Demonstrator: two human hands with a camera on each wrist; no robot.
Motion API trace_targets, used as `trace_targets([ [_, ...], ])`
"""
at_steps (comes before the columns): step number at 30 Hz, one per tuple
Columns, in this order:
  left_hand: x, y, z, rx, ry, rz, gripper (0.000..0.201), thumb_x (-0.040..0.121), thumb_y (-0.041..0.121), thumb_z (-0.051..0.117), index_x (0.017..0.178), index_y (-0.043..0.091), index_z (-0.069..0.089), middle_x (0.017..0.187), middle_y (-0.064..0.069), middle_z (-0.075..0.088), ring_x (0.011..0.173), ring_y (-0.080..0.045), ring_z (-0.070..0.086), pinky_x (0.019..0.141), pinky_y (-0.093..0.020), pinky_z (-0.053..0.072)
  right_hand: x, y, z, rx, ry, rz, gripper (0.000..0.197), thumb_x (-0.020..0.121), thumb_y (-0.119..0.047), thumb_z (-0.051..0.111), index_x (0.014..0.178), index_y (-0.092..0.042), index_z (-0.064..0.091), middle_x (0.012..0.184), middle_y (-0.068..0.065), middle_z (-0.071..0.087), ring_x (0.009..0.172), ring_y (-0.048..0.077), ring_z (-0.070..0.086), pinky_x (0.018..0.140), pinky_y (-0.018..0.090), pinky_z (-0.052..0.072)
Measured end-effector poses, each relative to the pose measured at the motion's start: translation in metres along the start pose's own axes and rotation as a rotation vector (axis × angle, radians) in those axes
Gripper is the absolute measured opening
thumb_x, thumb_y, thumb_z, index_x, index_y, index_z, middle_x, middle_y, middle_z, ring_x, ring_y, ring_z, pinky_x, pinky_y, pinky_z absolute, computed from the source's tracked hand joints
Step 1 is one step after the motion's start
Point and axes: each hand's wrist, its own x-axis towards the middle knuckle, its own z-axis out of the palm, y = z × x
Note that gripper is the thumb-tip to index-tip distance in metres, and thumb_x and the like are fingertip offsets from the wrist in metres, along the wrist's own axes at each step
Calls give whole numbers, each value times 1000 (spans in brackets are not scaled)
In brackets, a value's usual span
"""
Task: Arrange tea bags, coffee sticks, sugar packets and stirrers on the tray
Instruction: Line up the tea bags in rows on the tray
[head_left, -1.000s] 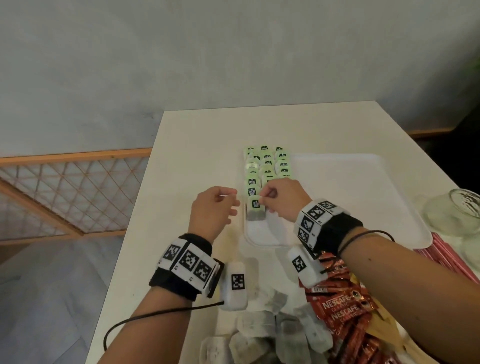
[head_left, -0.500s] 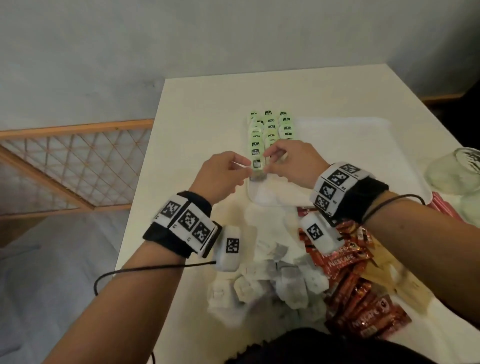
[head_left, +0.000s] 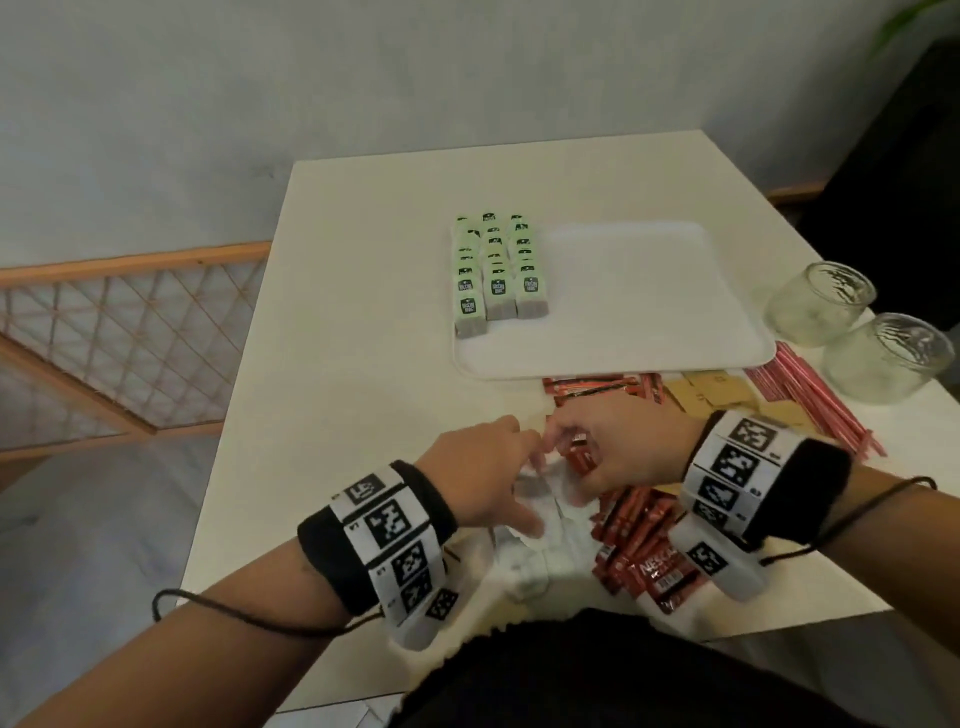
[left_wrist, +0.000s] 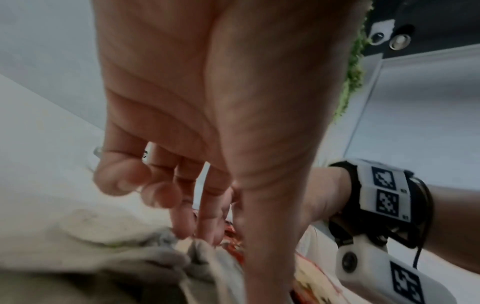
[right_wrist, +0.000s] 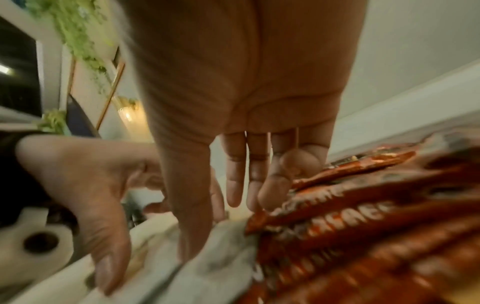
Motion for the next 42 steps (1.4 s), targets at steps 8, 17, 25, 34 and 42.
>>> trace_targets([
  [8,16,13,-8,134,-52,-73,46,77,43,75,113,17,60,103,0,64,92,-22,61,70,-31,45,0,5,12,-78,0,10,40,70,-40,81,100,-26,60,98,-12,50,90,10,51,80,27,44],
  [17,25,10,-27,27,-124,-73,24,85,30,64,101,16,52,90,0,52,85,-20,49,68,-28,37,-11,8,3,146,156,-94,22,75,-18,79,88,-20,61,68,-34,56,63,-8,51,58,10,37],
  [25,27,-11,-45,-262,55,-112,27,87,28,68,83,14,46,75,4,44,64,-10,42,53,-22,31,-12,17,-4,581,309,-36,21,73,-33,82,83,-25,66,64,7,59,56,13,49,56,28,43],
  [34,32,-29,-34,-1108,196,-180,24,91,5,65,108,-12,60,106,-25,69,89,-30,73,81,-42,60,2,20,-16,633,536,5,13,78,-20,79,85,-20,68,79,5,72,75,32,65,71,41,54],
  [42,51,-8,-33,-1569,334,-226,22,98,6,55,113,-9,59,104,-25,70,82,-29,75,67,-28,61,25,10,-30,454,882,7,15,82,-22,75,78,-15,63,72,-10,61,65,-3,51,60,9,37],
])
